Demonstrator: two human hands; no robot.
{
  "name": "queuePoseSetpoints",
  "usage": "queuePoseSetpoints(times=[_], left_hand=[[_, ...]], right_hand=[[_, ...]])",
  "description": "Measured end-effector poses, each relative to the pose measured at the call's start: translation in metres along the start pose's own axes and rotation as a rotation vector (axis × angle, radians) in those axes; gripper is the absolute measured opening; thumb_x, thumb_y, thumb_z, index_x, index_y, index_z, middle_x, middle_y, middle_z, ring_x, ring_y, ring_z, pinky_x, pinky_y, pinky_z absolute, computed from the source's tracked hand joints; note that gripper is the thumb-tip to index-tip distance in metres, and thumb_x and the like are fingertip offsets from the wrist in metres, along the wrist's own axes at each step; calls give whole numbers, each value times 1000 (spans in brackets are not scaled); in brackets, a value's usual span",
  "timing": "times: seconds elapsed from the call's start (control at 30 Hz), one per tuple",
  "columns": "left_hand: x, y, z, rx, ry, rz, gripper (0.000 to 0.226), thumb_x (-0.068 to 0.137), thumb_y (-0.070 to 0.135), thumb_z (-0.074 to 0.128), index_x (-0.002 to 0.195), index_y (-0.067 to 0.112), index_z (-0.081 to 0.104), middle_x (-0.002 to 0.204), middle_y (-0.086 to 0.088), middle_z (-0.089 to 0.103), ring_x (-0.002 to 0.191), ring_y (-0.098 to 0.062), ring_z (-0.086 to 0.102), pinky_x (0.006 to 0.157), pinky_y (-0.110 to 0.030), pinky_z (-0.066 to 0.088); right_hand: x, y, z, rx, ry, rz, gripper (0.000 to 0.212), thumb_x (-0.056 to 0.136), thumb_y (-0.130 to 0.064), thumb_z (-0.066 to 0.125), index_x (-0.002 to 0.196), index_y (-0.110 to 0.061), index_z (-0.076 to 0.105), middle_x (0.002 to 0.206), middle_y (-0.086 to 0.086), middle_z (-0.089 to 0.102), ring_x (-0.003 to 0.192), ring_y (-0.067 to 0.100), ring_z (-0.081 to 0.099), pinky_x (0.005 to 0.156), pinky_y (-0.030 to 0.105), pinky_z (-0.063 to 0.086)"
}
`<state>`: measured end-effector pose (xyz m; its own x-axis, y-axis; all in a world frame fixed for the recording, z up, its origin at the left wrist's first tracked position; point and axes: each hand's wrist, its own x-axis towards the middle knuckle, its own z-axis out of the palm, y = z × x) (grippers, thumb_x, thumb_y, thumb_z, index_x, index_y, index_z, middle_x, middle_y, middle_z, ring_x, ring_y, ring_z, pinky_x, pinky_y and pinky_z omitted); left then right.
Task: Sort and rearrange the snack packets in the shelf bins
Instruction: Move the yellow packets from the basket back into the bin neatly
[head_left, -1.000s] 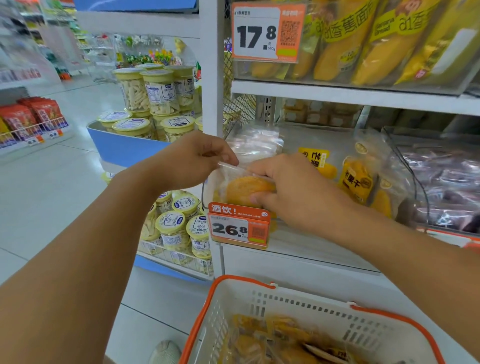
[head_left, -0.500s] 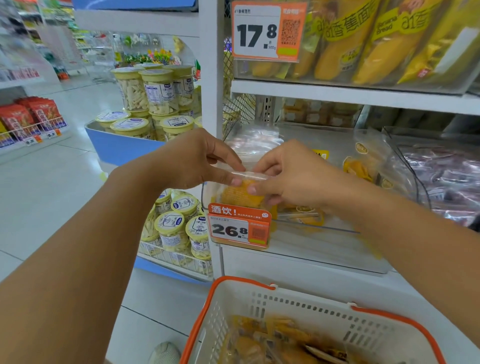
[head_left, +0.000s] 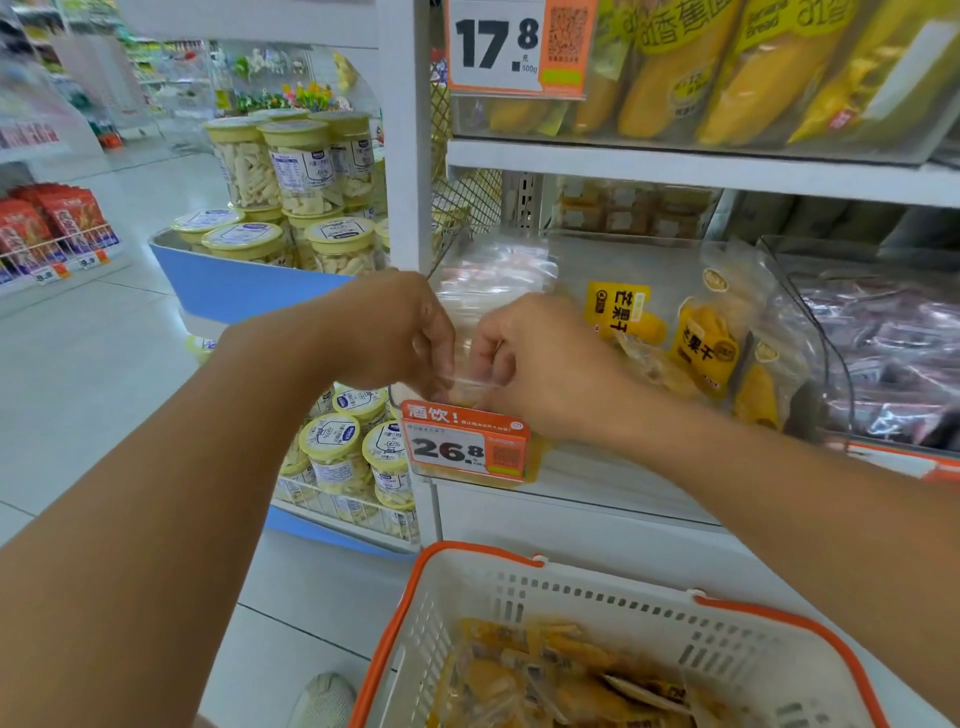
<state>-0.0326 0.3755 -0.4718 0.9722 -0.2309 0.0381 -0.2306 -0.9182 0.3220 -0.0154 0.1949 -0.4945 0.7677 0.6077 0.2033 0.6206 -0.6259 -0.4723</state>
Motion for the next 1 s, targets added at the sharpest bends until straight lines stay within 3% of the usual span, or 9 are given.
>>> queuePoseSetpoints(times=[0.1, 0.2, 0.27, 0.3, 0.4, 0.57, 0.73, 0.87, 1.0], left_hand=[[3, 0, -2, 41, -31, 11, 17, 69, 24, 90, 68, 31, 74, 71, 14, 72, 74, 2, 65, 71, -19, 42], [-2, -1, -9, -77, -15, 31, 19, 66, 34, 89, 78, 32, 75, 85, 17, 73, 86, 4, 65, 87, -20, 46], [-3, 2, -8, -163, 22, 30, 35, 58, 42, 90, 86, 32, 72, 96, 15, 72, 94, 4, 63, 95, -24, 47], [-3, 4, -7, -180, 48, 33, 42, 56, 43, 91, 90, 33, 69, 101, 16, 69, 100, 2, 61, 98, -29, 48], [1, 6, 1, -132, 102, 54, 49, 57, 41, 93, 95, 37, 64, 112, 20, 60, 114, -4, 53, 103, -43, 44], [3, 4, 3, -176, 149, 96, 34, 55, 50, 87, 81, 35, 70, 118, 21, 58, 119, -5, 51, 106, -39, 40], [3, 4, 8, -263, 126, 91, 25, 58, 46, 81, 71, 26, 73, 128, 21, 56, 124, 3, 47, 102, -25, 31], [4, -1, 9, -273, 58, 63, 18, 72, 32, 82, 76, 21, 69, 140, 17, 53, 135, -1, 41, 102, -24, 27], [4, 6, 8, -187, -4, 27, 21, 78, 36, 79, 81, 23, 63, 147, 16, 48, 140, -8, 37, 101, -26, 26]], right_hand=[[-7, 6, -32, 280, 34, 112, 8, 80, -15, 82, 81, -12, 75, 62, 0, 71, 58, 14, 70, 56, 29, 58], [-3, 33, -59, 608, 323, 419, 35, 93, -41, 68, 88, -6, 72, 83, 19, 75, 70, 27, 75, 64, 35, 63], [-1, 44, -49, 607, 177, 583, 49, 97, -55, 53, 103, -9, 68, 107, 20, 71, 95, 32, 73, 85, 42, 61], [0, 48, -39, 652, 69, 624, 49, 98, -59, 47, 103, -13, 64, 108, 13, 70, 97, 30, 71, 89, 43, 59], [3, 51, -16, 965, -61, 690, 49, 98, -66, 37, 107, -25, 64, 96, 3, 75, 92, 25, 72, 86, 46, 57], [14, 52, 1, 1288, -98, 742, 77, 92, -78, 24, 127, -23, 66, 115, 9, 74, 104, 28, 72, 91, 44, 56], [30, 37, 14, 1448, -91, 745, 96, 80, -90, 32, 138, -18, 56, 121, 19, 70, 108, 37, 70, 102, 51, 49], [37, 33, 18, 1381, -188, 729, 107, 71, -95, 38, 152, -25, 36, 130, 22, 64, 101, 39, 72, 88, 52, 56], [26, 47, 11, 1250, -311, 653, 90, 84, -89, 15, 124, -26, 65, 112, 15, 73, 85, 24, 72, 82, 38, 52]])
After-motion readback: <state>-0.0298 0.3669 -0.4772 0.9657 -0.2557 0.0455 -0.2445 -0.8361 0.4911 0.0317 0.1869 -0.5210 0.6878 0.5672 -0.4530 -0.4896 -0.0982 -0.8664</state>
